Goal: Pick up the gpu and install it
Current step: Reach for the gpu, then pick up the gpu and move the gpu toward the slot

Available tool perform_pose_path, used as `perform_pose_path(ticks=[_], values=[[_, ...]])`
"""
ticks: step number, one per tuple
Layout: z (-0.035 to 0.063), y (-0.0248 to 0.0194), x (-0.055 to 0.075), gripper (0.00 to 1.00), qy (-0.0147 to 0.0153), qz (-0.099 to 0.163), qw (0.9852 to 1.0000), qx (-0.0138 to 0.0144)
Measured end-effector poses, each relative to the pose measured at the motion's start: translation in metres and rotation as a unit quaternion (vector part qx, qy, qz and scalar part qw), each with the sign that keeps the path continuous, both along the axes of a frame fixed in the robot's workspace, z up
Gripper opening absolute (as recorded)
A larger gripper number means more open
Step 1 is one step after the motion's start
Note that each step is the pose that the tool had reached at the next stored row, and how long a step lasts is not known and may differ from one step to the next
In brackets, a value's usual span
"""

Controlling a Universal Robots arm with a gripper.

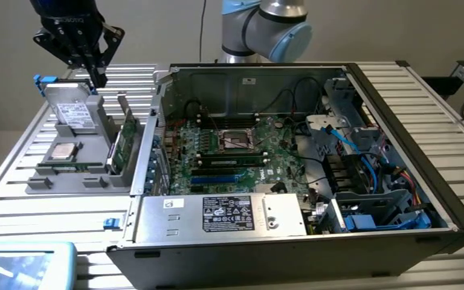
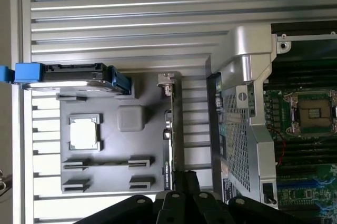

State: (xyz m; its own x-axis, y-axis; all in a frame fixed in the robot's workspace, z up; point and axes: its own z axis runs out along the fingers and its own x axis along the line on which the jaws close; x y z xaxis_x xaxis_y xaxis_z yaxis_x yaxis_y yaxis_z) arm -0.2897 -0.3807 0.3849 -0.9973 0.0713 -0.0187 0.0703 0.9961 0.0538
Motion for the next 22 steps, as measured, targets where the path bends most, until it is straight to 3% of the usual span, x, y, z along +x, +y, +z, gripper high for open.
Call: perform_pose_path(ticks=[15,18,20,22], values=[[-0.0001,0.0002,-0.0005,0.12,0.0001,0.000,1.0000,0.0000],[-0.0002,0.0002,-0.0005,0.19,0.0001,0.000,1.0000,0.0000],[-0.0001,0.0002,-0.0005,0.32,0.0001,0.000,1.0000,0.0000],[-0.0003,0.0002,-0.0009,0.32,-0.0009,0.000,1.0000,-0.0001]])
